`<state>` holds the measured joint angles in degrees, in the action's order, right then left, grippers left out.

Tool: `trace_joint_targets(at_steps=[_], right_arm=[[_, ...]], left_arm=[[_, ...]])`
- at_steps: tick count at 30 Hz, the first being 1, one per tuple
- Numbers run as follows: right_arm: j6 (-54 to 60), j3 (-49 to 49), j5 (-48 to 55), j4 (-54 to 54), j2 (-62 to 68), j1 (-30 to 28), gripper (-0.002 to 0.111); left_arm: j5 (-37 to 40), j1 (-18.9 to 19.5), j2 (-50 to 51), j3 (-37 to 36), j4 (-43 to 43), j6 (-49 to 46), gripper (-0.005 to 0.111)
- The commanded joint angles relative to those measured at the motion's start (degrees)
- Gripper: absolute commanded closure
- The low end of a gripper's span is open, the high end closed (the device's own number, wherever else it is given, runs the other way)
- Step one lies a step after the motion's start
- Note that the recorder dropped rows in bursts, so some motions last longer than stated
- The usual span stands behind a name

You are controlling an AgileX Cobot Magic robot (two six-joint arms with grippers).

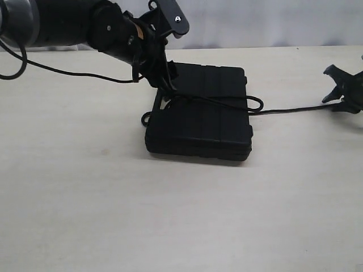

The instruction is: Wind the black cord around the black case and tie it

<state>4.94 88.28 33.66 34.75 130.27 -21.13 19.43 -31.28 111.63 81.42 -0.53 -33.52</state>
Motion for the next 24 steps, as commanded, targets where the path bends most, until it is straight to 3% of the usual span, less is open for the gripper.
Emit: trace_joint_targets(at_steps=[1,4,9,12,16,24], right_arm=[[0.39,2.81,-0.26,-1.19,4.01,1.91,0.074],[2.12,6.35,0.26,-1.36,5.93,3.91,0.079],[3.32,14.01,4.85,-5.92,10.07,8.10,0.104],[3.44,18.40,8.35,-6.20,12.58,10.55,0.104],[4.38,22.36,10.04,-9.47,13.86,13.89,0.104],[5.92,22.92,12.86,-24.99,9.91,19.15,0.104]], left_arm=[[1.27,1.92,-0.62,-0.03,-0.40,0.94,0.054],[1.41,2.92,-0.62,-0.03,-0.40,0.94,0.065],[2.18,3.92,-0.62,-0.03,-0.28,0.94,0.080],[2.30,4.07,-0.62,-0.03,-0.18,0.94,0.087],[2.51,4.07,-0.62,-0.03,-0.18,0.94,0.087],[2.83,4.07,-0.62,-0.03,-0.28,0.48,0.087]])
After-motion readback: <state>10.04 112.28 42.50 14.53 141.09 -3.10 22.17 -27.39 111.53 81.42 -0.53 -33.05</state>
